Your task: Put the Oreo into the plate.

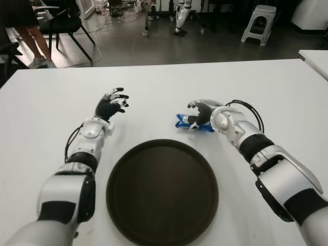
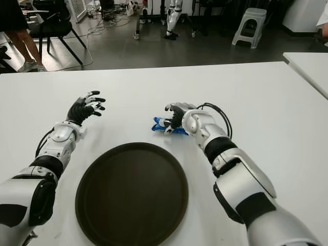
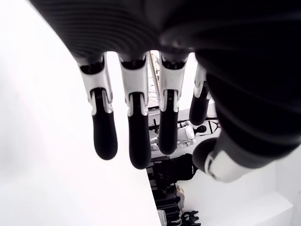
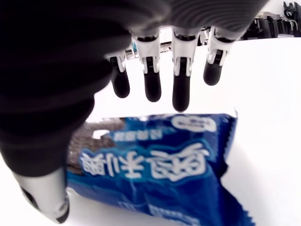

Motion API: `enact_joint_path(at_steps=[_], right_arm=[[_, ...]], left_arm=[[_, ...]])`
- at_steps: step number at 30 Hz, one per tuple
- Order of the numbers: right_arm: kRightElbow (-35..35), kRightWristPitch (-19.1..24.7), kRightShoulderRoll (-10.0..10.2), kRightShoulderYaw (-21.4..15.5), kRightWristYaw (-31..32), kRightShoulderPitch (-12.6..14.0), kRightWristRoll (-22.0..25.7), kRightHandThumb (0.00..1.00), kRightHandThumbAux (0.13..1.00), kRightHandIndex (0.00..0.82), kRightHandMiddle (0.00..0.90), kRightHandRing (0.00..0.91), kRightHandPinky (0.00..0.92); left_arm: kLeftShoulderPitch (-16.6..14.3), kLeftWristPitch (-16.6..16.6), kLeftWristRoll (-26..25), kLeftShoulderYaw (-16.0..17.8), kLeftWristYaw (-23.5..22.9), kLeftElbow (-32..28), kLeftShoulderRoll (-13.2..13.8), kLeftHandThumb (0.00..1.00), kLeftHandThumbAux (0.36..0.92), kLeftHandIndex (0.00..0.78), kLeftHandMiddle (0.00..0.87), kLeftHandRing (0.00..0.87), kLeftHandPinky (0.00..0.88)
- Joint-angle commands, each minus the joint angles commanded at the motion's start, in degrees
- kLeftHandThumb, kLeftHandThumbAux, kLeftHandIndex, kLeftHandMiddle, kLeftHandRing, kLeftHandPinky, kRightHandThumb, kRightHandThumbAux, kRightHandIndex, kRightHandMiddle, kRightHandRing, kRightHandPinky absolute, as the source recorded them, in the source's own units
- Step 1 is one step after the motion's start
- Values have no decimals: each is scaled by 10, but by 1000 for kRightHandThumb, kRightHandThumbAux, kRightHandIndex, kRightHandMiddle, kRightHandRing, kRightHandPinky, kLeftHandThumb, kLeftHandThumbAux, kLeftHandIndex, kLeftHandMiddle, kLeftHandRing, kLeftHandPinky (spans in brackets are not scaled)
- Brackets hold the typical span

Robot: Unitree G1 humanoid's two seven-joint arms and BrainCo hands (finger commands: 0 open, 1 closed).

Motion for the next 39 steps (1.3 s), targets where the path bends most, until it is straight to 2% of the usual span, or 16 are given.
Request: enact_joint_path(at_steps=[7,15,24,39], right_arm=[[-3,3,0,0,1,2,1,0,750,204,202,195,129],[-3,-2,1,-2,-6,8,3,0,752,211,208,204,141],[30,-22,19,5,-45,25,0,0,761,201,184,174,136],[53,-46,21,3,-60,27,4,0,775,191,187,169,122]], left_arm=[[0,1,-2,2,-1,0,-1,232,691,189,324,406,469],[1,2,-6,5,-3,0,-1,252,690,194,322,392,439],[1,-2,-4,4,-5,-1,-1,220,682,202,334,408,462],[2,-1,2,0,-1,0,1,240,676,193,328,395,448]])
